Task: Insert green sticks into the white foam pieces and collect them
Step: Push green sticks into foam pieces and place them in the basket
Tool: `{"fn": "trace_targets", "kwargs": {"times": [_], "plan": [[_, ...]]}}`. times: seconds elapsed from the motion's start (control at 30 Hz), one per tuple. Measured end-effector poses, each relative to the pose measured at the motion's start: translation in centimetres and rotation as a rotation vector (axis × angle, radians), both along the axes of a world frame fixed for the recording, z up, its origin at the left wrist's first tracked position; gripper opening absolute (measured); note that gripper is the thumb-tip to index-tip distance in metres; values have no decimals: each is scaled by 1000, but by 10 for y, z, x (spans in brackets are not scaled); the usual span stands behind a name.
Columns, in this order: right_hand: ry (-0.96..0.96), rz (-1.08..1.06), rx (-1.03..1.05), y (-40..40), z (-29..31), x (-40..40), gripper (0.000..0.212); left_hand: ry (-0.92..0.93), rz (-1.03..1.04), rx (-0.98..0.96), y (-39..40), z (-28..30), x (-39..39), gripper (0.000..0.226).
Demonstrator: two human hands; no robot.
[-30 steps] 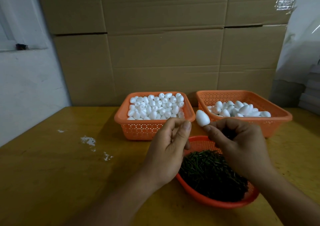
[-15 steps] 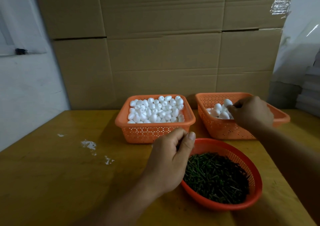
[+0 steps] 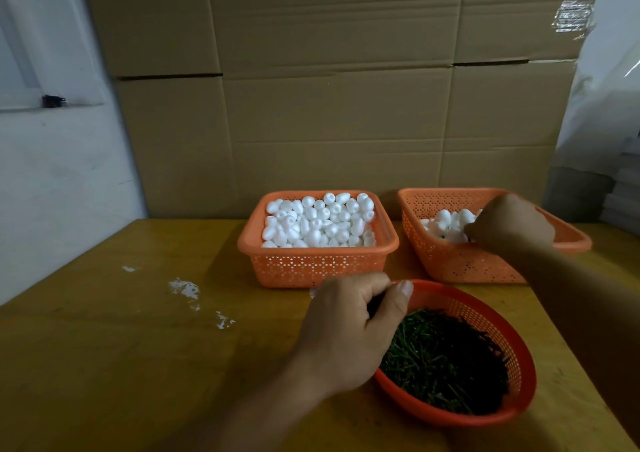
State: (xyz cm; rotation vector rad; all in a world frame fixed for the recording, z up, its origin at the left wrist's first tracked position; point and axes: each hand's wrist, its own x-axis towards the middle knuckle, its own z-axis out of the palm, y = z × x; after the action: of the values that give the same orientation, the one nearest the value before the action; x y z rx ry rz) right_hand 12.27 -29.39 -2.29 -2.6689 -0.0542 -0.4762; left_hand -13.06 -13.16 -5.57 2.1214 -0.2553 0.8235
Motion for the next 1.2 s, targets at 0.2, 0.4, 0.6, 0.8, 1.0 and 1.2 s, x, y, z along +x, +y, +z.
{"fn": "trace_targets", "kwargs": {"times": [0.2, 0.4, 0.6, 0.8, 1.0, 1.2], "plan": [[-74, 132, 133, -6, 1, -19, 29, -20, 37, 45, -1, -2, 1, 45], [-151, 341, 373, -7, 21, -75, 25, -4, 36, 41, 3, -5, 2, 31], [-41, 601, 368, -14, 18, -148, 29, 4, 16, -41, 3, -3, 5, 23], [73, 677, 270, -16, -5, -161, 38, 35, 84, -100, 7, 2, 8, 32], [22, 729, 241, -15, -12, -160, 38, 108, 366, 15, 59, 41, 39, 46], [-47, 769, 238, -14, -13, -165, 38, 591, 414, 162, 119, 70, 93, 19]]}}
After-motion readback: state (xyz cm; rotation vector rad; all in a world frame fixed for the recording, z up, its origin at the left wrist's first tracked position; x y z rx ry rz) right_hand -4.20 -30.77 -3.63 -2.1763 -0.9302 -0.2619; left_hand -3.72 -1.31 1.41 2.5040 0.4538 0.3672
